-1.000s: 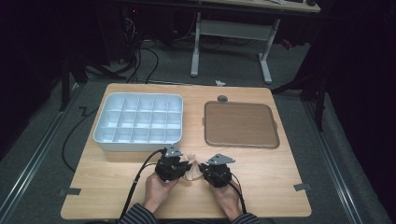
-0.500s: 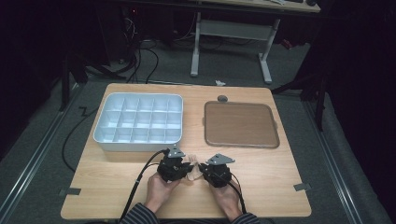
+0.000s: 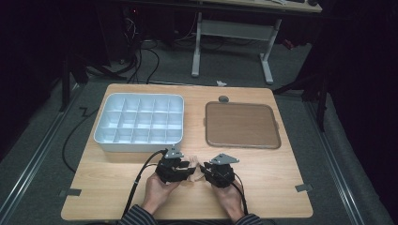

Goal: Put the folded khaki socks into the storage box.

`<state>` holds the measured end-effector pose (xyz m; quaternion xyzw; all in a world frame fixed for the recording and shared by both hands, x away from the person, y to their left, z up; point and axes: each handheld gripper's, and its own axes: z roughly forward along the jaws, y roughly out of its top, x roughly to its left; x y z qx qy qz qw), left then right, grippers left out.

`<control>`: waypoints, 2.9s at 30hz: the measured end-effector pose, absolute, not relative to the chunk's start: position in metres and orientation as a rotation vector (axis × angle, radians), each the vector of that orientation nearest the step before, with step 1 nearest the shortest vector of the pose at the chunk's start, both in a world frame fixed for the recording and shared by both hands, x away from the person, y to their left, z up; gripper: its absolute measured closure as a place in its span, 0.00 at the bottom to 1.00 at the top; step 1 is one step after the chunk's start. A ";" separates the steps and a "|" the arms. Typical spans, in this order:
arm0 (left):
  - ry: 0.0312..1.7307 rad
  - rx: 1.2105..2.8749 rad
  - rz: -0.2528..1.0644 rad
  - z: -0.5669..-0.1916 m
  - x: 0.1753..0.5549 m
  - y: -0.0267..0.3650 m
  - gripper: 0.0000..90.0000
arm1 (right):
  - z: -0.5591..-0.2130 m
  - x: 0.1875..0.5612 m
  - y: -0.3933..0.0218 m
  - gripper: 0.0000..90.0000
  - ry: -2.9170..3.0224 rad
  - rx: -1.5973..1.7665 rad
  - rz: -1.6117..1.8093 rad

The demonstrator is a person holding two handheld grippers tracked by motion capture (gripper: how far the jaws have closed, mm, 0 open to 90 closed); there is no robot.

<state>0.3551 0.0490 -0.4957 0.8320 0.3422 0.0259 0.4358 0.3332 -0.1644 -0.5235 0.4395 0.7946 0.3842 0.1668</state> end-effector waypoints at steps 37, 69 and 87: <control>1.033 2.118 0.164 -0.523 0.357 0.075 0.55 | -0.505 0.328 -0.143 0.87 2.343 1.147 1.014; 1.025 2.170 0.231 -0.522 0.360 0.063 0.54 | -0.522 0.340 -0.162 0.94 2.287 1.187 1.027; 1.050 2.053 0.210 -0.514 0.375 0.074 0.49 | -0.521 0.346 -0.160 0.85 2.285 1.182 1.037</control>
